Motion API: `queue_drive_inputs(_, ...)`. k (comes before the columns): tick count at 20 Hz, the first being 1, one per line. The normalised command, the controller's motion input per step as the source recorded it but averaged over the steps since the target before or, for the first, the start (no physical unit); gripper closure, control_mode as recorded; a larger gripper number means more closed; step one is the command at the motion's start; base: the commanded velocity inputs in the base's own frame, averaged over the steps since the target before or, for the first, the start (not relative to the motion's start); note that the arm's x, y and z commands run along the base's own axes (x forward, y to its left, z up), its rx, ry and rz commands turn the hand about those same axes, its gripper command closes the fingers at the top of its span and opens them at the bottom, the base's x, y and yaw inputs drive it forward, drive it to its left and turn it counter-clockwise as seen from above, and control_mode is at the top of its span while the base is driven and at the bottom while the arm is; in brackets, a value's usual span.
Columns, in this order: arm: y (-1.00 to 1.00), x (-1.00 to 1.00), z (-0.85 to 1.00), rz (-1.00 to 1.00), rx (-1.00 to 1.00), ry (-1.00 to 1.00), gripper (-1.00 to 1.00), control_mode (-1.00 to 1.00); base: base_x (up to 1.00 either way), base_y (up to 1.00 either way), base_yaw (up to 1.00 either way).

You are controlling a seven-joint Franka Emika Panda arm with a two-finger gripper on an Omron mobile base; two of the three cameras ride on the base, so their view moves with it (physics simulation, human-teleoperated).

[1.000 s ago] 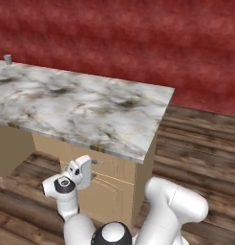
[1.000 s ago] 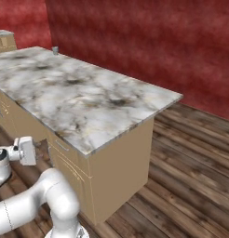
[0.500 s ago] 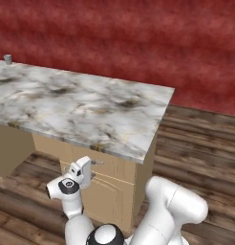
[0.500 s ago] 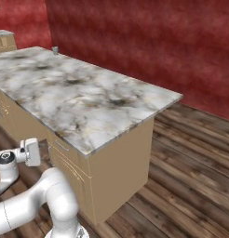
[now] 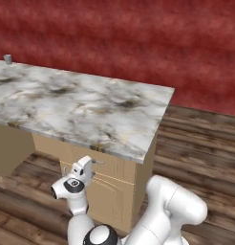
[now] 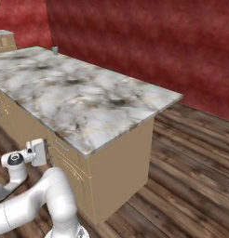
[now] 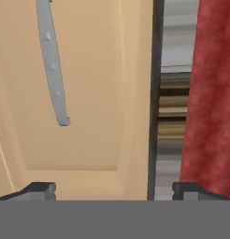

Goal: Take a straw from the drawer in front and place it inside the glass cup on the dining counter.

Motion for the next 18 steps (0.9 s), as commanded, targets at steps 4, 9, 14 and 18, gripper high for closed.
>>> queue_drive_inputs(4,0.0,0.3,-0.26,0.04,-0.01,0.0,-1.0,-1.0,0.0,0.0,0.0)
queue_drive_inputs(9,0.0,0.32,-0.25,0.04,-0.01,0.0,-1.0,-1.0,0.0,0.0,0.0)
queue_drive_inputs(14,0.0,0.34,-0.22,0.03,0.0,0.0,-1.0,-1.0,0.0,0.0,0.0)
queue_drive_inputs(18,0.03,0.29,-0.17,0.02,0.0,0.0,-1.0,-1.0,0.0,0.0,0.0)
